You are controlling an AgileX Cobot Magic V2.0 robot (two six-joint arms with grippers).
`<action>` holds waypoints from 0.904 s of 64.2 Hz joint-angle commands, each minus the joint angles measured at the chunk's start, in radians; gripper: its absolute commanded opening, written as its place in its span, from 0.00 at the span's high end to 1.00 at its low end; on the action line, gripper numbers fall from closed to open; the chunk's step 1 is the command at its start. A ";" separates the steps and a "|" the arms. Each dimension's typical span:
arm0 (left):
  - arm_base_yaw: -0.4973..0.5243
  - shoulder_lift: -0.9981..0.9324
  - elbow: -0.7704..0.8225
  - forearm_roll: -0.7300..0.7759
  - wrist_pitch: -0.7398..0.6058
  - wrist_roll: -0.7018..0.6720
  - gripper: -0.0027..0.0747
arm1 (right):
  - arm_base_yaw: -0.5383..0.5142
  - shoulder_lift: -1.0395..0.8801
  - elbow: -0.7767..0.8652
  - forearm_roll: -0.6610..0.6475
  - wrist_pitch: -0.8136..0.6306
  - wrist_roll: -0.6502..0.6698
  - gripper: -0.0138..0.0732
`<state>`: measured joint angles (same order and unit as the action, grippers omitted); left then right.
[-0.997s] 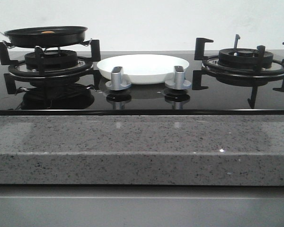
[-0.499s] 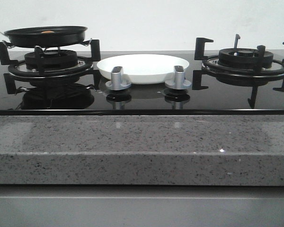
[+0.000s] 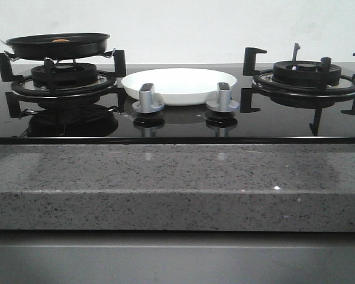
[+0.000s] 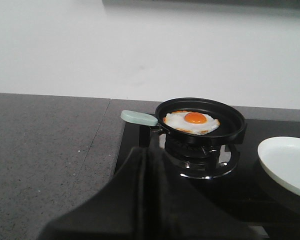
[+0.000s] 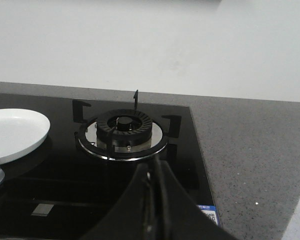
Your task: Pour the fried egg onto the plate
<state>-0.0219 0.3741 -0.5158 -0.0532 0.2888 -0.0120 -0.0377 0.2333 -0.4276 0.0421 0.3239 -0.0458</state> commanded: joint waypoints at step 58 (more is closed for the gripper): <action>0.000 0.141 -0.092 -0.001 -0.078 -0.003 0.24 | -0.002 0.352 -0.270 0.079 0.098 -0.008 0.10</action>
<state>-0.0219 0.5056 -0.5679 -0.0532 0.2950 -0.0120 -0.0377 0.4911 -0.6037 0.0881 0.4234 -0.0458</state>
